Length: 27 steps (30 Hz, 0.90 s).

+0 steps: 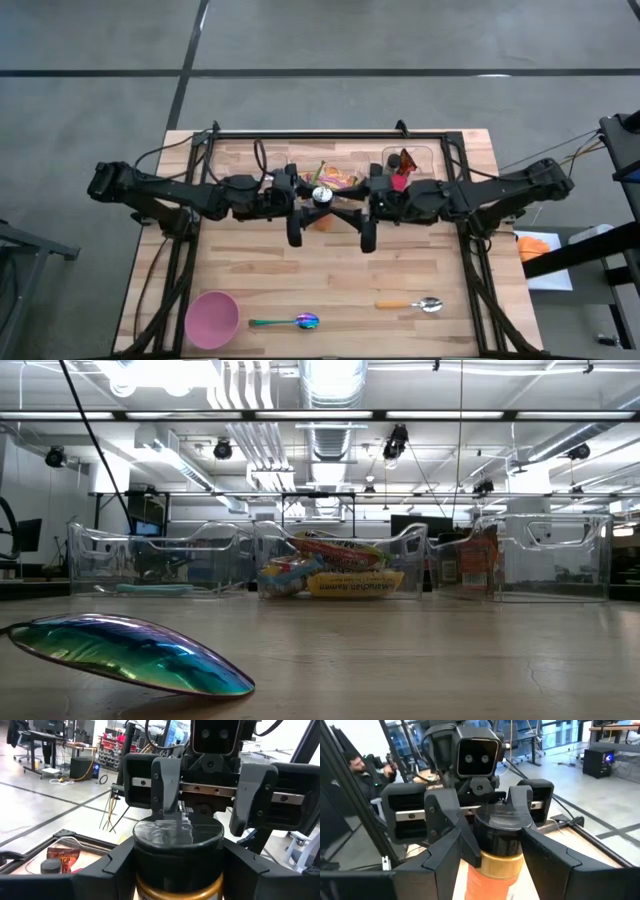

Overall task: Pick & Place Food Item
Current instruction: Put the orange seasoning bottle into the right transparent bin

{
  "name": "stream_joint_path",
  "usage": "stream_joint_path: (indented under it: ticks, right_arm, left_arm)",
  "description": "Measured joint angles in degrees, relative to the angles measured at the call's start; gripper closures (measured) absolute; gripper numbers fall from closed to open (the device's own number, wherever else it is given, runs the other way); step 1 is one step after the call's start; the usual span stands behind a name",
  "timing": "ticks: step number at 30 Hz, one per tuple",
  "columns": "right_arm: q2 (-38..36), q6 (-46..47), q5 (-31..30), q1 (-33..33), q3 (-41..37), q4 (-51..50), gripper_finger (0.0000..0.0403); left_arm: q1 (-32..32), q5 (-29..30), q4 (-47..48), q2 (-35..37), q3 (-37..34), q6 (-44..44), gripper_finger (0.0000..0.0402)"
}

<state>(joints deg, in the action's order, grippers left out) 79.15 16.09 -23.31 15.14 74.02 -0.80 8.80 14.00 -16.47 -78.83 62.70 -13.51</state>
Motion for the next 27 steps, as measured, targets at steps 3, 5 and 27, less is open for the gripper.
stream_joint_path:
  ticks: [3, 5, 27]
  right_arm:
    - [1.0, -0.4, 0.0, -0.2, 2.0, -1.0, 0.0202]
    - [1.5, -0.3, -0.1, -0.5, 2.9, -1.1, 0.0202]
    - [-3.4, 13.5, -3.6, 1.5, 1.4, -19.1, 0.0202]
  left_arm:
    - [0.0, 0.0, -0.2, 0.0, 0.0, 0.0, 0.0190]
    - [0.0, 0.0, -0.2, 0.0, 0.0, 0.3, 0.0190]
    - [-1.7, 1.0, 1.4, 1.6, 0.4, 1.5, 0.0190]
